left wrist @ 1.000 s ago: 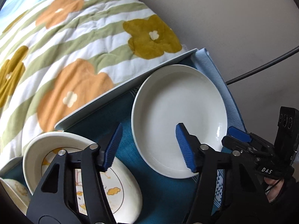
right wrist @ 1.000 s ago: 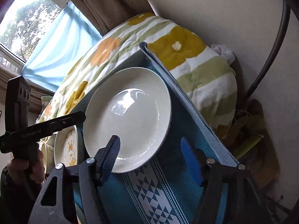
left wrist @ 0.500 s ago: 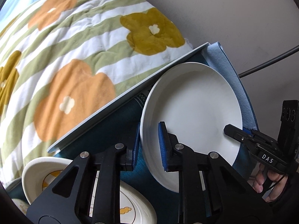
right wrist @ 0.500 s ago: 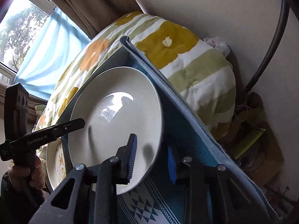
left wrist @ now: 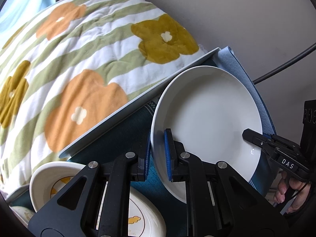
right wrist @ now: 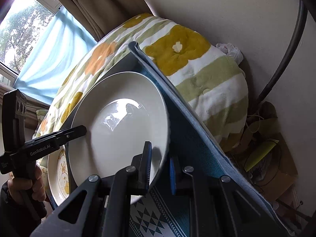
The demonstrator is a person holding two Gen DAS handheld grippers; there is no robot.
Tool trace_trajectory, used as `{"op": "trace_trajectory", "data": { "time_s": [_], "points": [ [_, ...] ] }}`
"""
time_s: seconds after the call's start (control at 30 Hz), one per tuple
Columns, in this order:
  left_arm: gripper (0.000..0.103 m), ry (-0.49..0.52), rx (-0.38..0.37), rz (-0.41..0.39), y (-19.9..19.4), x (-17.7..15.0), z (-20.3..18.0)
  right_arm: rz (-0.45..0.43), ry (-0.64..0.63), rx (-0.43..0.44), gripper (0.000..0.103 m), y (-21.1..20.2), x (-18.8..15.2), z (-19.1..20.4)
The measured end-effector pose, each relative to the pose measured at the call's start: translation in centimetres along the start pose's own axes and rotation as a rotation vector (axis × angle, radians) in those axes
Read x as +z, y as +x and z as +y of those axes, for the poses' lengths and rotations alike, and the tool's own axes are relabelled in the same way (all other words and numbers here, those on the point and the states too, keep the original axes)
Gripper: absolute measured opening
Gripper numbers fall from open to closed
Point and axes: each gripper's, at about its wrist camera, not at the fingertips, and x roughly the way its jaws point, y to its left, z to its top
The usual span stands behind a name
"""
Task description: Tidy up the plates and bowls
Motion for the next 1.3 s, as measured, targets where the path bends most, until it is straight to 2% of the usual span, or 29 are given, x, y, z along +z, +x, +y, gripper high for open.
{"op": "trace_trajectory", "data": {
  "time_s": [0.17,0.33,0.47,0.6,0.8,1.03,1.17,1.3],
  "points": [
    [0.011,-0.022,0.02,-0.053,-3.1,-0.5,-0.8,-0.015,-0.051,0.03,0.015,-1.9,0.7,0.8],
    [0.011,-0.068,0.059,-0.116,-7.9,-2.3,-2.1,0.001,-0.144,0.069,0.015,-4.9,1.5,2.2],
    [0.011,-0.157,0.091,-0.159,-12.0,-5.4,-2.9,0.011,-0.231,0.128,0.015,-7.6,1.6,3.7],
    [0.011,-0.258,0.143,-0.21,-15.8,-9.9,-3.5,0.044,-0.355,0.175,0.015,-9.7,0.7,6.0],
    [0.011,-0.419,0.232,-0.254,-19.8,-18.0,-3.8,0.12,-0.516,0.262,0.015,-10.7,-3.0,9.4],
    [0.011,-0.563,0.284,-0.241,-21.7,-27.1,-2.2,0.22,-0.631,0.32,0.015,-9.1,-9.0,12.8],
    [0.011,-0.616,0.279,-0.206,-20.9,-31.6,-0.7,0.272,-0.658,0.324,0.015,-7.0,-12.1,13.9],
    [0.011,-0.709,0.21,-0.172,-19.0,-35.9,1.7,0.303,-0.665,0.31,0.015,-5.3,-15.3,14.5]
  ]
}}
